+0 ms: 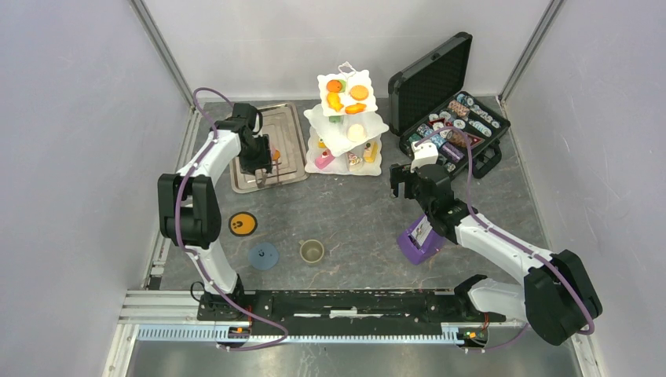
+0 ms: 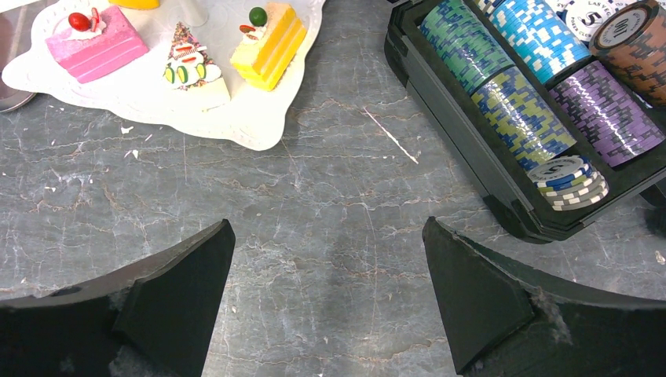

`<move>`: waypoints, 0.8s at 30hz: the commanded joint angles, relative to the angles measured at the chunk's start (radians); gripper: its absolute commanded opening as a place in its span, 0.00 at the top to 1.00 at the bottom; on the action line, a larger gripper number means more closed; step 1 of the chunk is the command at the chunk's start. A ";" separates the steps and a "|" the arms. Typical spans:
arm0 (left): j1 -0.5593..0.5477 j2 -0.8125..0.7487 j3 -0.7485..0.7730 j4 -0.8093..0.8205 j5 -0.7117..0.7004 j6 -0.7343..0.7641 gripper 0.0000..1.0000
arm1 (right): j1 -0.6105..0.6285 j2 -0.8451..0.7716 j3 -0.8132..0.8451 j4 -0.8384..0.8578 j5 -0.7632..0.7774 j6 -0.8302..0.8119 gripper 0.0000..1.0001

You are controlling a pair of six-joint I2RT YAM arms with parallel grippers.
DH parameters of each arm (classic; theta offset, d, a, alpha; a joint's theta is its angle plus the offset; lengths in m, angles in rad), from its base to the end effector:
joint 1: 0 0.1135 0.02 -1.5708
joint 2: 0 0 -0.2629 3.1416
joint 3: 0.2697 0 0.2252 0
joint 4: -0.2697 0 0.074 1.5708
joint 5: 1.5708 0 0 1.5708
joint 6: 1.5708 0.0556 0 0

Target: Serve the afternoon tea

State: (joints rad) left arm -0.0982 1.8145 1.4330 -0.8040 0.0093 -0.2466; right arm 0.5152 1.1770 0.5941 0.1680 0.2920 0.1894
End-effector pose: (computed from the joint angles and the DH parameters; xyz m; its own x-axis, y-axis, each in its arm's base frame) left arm 0.3542 -0.0354 0.2234 -0.9191 -0.1547 -0.3624 -0.1267 0.9869 -0.1001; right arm 0.2253 0.1092 0.2356 -0.3902 -0.0137 -0.9206 -0.1722 0.9833 0.0583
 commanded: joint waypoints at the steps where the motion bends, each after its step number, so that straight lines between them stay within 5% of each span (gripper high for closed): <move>1: -0.003 -0.061 0.025 0.030 0.032 -0.002 0.44 | 0.003 -0.004 0.023 0.036 -0.003 0.009 0.02; 24: -0.051 0.006 0.071 -0.046 -0.004 0.028 0.40 | 0.003 -0.003 0.023 0.036 -0.004 0.009 0.02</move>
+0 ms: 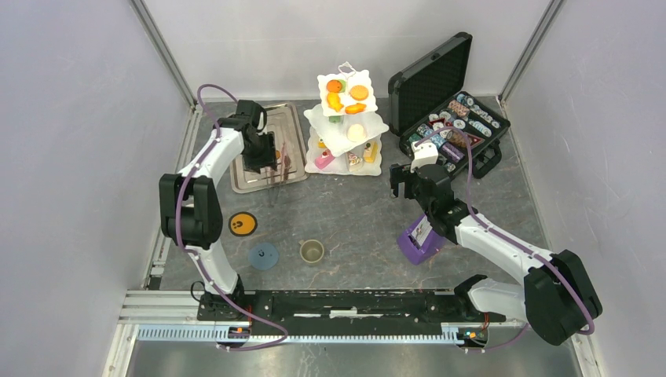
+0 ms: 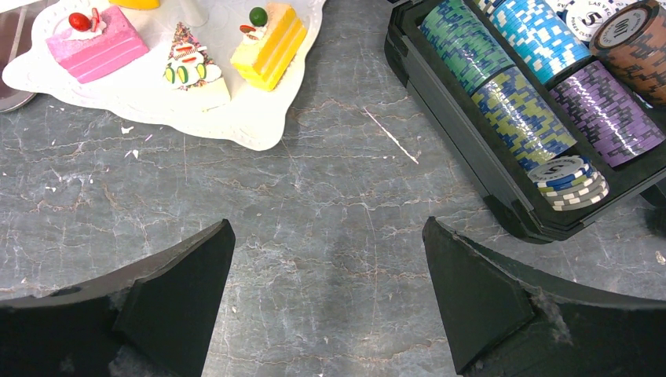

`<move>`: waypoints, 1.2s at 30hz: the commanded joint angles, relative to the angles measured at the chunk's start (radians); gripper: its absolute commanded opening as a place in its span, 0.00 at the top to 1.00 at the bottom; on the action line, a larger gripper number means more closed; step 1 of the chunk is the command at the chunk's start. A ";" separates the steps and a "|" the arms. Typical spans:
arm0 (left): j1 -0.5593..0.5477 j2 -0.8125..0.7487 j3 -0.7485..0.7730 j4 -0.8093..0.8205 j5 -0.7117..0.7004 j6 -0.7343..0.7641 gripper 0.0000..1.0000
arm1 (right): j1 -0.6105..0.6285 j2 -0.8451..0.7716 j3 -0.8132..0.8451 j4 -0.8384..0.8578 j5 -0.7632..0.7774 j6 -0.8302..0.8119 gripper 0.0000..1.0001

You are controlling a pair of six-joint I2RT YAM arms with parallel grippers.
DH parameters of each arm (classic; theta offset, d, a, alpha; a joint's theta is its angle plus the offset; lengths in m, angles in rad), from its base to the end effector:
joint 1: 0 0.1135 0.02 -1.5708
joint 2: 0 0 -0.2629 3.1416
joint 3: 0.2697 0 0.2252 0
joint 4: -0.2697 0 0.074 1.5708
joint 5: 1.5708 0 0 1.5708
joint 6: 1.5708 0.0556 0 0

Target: Serve the afternoon tea

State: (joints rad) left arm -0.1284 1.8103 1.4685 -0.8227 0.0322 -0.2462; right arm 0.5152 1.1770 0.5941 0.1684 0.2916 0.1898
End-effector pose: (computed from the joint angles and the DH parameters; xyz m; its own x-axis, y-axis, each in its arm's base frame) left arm 0.3550 -0.0476 0.2337 -0.9178 -0.1271 -0.3761 -0.0857 0.9885 -0.1250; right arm 0.2253 0.1092 0.2356 -0.3900 -0.0132 -0.9207 -0.1724 0.9833 0.0590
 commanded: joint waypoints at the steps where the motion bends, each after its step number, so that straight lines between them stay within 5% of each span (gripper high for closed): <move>1: -0.023 0.012 0.034 -0.027 -0.055 0.030 0.41 | 0.003 -0.002 0.023 0.037 -0.004 0.010 0.02; 12: -0.029 0.036 -0.008 0.031 -0.038 0.021 0.25 | 0.004 -0.002 0.023 0.038 -0.005 0.012 0.02; 36: -0.146 0.114 -0.107 0.124 -0.215 -0.132 0.30 | 0.003 0.000 0.023 0.039 -0.012 0.014 0.02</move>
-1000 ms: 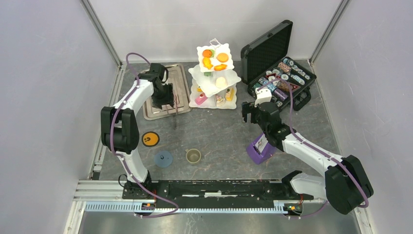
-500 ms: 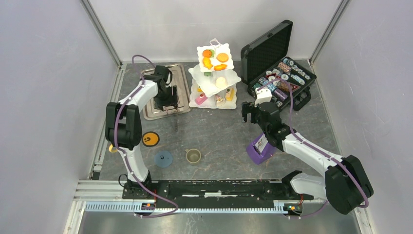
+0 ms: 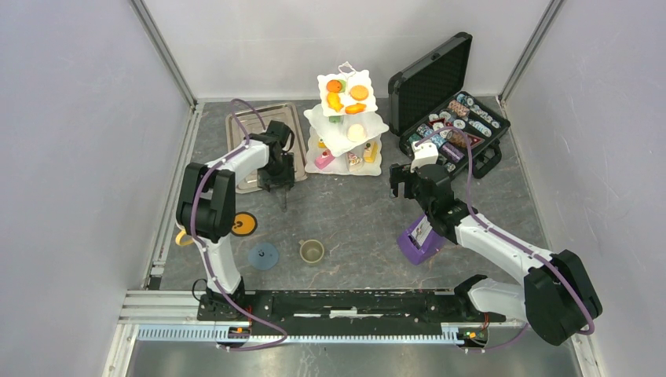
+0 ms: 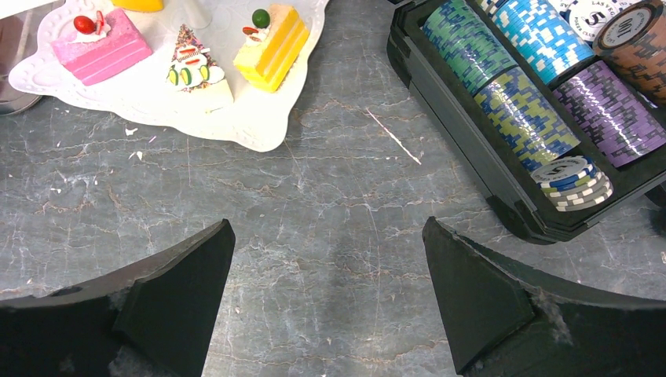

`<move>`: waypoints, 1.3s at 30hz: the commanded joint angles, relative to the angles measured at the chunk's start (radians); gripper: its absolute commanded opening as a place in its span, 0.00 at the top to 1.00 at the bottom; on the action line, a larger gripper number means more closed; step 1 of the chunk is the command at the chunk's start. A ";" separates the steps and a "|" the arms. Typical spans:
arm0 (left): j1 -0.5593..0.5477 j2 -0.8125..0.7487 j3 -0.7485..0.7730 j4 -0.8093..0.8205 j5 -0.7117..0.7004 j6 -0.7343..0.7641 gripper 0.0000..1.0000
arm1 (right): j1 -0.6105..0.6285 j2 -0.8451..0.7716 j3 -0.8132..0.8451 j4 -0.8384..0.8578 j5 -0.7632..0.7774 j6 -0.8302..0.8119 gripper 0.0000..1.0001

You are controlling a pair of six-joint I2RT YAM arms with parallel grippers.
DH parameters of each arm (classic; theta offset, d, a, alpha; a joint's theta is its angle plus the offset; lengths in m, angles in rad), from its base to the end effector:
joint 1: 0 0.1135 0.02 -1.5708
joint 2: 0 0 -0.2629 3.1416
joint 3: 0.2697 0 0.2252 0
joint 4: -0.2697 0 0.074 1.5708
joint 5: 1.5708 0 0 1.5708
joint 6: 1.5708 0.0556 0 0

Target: Serve the afternoon tea

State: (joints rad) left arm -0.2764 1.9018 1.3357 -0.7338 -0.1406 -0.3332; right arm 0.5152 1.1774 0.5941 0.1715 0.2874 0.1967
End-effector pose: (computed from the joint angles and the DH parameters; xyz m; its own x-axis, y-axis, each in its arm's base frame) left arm 0.3440 -0.0895 0.1720 -0.9526 -0.0664 -0.2970 -0.0819 0.9958 0.0401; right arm 0.2254 0.1095 0.2359 -0.3898 -0.0053 -0.9209 -0.1736 0.9825 0.0678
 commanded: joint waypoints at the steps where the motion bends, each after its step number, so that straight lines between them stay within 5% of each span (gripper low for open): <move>1: 0.002 0.026 0.024 0.034 -0.044 -0.046 0.29 | 0.003 -0.001 0.022 0.035 -0.006 0.007 0.02; 29: 0.029 -0.093 0.148 -0.104 -0.040 0.023 0.76 | 0.003 -0.006 0.025 0.031 -0.001 0.003 0.02; 39: 0.048 -0.261 0.239 -0.208 0.063 0.070 0.79 | 0.004 -0.013 0.027 0.024 0.010 -0.001 0.02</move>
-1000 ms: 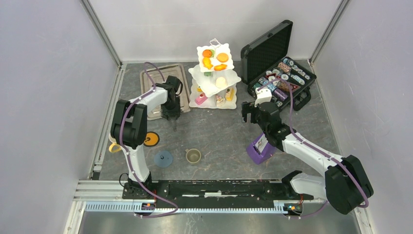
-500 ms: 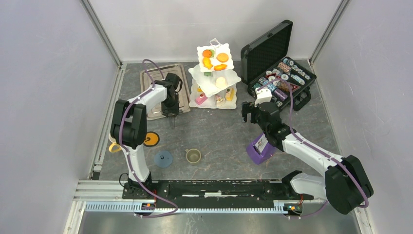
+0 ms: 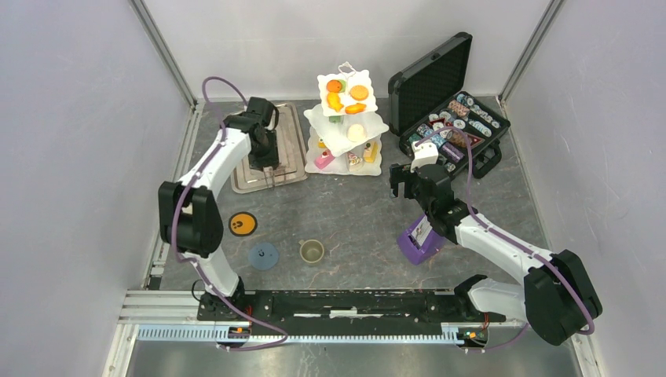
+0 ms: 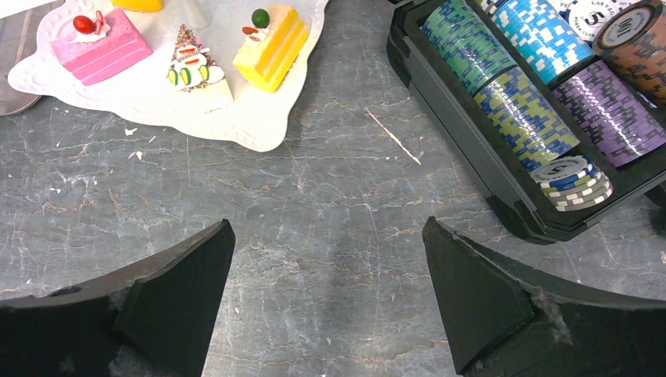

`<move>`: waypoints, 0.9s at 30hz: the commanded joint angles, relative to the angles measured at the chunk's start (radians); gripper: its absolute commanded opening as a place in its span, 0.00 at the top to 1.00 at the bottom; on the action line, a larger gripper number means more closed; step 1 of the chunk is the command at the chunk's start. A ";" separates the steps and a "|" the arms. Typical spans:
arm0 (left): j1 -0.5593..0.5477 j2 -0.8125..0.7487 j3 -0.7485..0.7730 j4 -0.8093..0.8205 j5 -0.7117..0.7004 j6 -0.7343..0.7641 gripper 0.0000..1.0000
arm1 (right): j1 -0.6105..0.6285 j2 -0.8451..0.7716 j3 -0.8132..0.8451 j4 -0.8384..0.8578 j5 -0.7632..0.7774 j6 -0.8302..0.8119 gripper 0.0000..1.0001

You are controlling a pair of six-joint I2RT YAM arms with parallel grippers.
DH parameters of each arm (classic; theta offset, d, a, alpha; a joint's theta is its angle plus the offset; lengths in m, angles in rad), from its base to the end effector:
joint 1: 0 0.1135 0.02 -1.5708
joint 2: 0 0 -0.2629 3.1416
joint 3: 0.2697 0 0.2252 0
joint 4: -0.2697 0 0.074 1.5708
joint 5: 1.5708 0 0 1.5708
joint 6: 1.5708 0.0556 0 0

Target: Serve the afternoon tea

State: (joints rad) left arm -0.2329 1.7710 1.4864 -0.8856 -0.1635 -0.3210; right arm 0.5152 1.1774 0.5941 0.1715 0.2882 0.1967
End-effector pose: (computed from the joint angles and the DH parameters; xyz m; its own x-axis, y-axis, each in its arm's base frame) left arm 0.3404 -0.0714 0.2491 -0.9026 -0.1058 -0.4173 -0.1252 0.9919 0.0192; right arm 0.2254 0.1095 0.2359 -0.3896 -0.0053 -0.9210 -0.1729 0.9826 0.0675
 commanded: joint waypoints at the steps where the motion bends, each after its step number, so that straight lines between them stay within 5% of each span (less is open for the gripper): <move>1: 0.003 -0.159 0.113 -0.070 0.124 0.072 0.79 | 0.003 -0.013 0.027 0.025 0.008 -0.001 0.02; 13: -0.154 -0.301 0.333 -0.160 0.314 0.204 0.75 | 0.003 -0.020 0.027 0.023 0.017 -0.004 0.02; 27: -0.235 -0.186 0.404 -0.172 0.218 0.178 0.76 | 0.003 -0.026 0.027 0.017 0.022 -0.010 0.02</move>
State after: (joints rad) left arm -0.4667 1.5936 1.8450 -1.0523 0.1024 -0.1551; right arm 0.5152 1.1770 0.5941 0.1707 0.2924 0.1955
